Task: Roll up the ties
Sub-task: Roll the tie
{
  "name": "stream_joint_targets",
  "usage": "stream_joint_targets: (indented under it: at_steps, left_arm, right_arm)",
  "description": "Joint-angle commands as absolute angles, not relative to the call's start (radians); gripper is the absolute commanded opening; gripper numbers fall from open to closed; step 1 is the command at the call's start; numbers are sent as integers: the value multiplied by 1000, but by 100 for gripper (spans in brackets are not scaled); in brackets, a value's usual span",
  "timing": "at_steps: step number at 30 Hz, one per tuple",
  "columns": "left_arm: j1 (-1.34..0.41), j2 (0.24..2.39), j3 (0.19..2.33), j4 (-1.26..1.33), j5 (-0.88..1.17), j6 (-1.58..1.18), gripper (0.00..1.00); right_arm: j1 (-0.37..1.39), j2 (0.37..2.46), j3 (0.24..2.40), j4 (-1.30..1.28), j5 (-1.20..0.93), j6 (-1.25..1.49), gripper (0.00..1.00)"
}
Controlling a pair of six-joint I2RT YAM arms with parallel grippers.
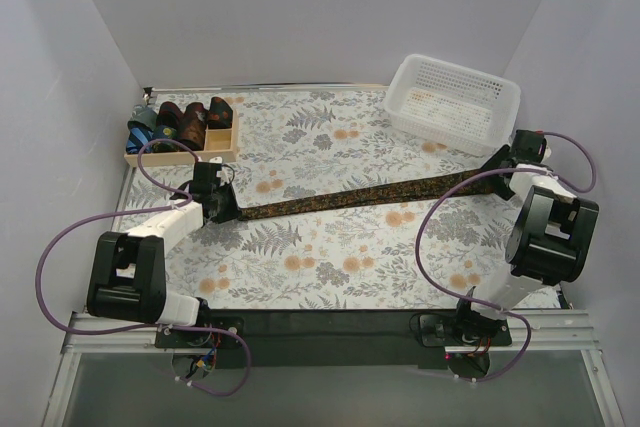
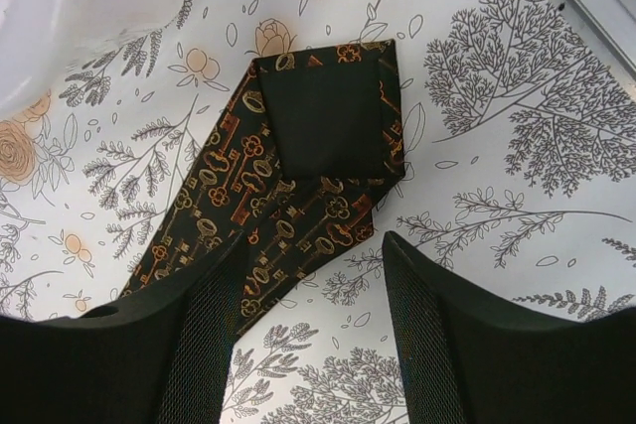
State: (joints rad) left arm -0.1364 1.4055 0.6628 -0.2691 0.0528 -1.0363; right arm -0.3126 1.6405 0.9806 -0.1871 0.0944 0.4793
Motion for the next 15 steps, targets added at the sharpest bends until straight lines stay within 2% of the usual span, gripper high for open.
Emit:
stream_joint_targets:
  at_steps: [1, 15]
  left_arm:
    - [-133, 1359, 672, -276, 49, -1032, 0]
    - [-133, 1368, 676, -276, 54, -1031, 0]
  right_arm:
    - [-328, 1661, 963, -129, 63, 518, 53]
    - [-360, 1667, 879, -38, 25, 534, 49]
